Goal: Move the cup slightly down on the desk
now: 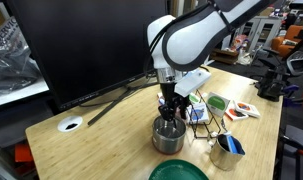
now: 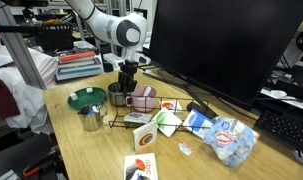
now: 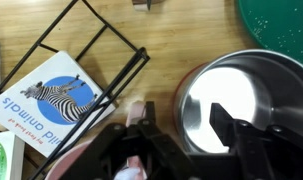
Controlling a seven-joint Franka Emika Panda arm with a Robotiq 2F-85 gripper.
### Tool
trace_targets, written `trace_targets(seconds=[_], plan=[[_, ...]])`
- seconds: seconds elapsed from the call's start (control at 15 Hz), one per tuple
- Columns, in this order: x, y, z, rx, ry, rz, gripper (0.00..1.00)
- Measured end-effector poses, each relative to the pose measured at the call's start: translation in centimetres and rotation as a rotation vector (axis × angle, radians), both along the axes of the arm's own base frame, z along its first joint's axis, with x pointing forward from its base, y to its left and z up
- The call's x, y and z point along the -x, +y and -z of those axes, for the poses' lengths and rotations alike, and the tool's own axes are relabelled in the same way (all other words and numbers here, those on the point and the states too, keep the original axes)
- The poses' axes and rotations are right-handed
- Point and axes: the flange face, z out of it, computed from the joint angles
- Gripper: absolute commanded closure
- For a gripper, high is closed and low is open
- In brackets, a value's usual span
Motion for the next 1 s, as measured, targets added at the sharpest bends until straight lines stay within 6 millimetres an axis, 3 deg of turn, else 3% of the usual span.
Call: trace_targets(seconds=[0.13, 0.73, 1.0], plan=[[0.1, 0.1, -0.5, 0.010, 0.000, -0.019, 0.01], [2.0, 2.6, -7.9, 0.029, -0.030, -0.136, 0.00], [2.1, 2.5, -6.8, 0.032, -0.014, -0.134, 0.00]])
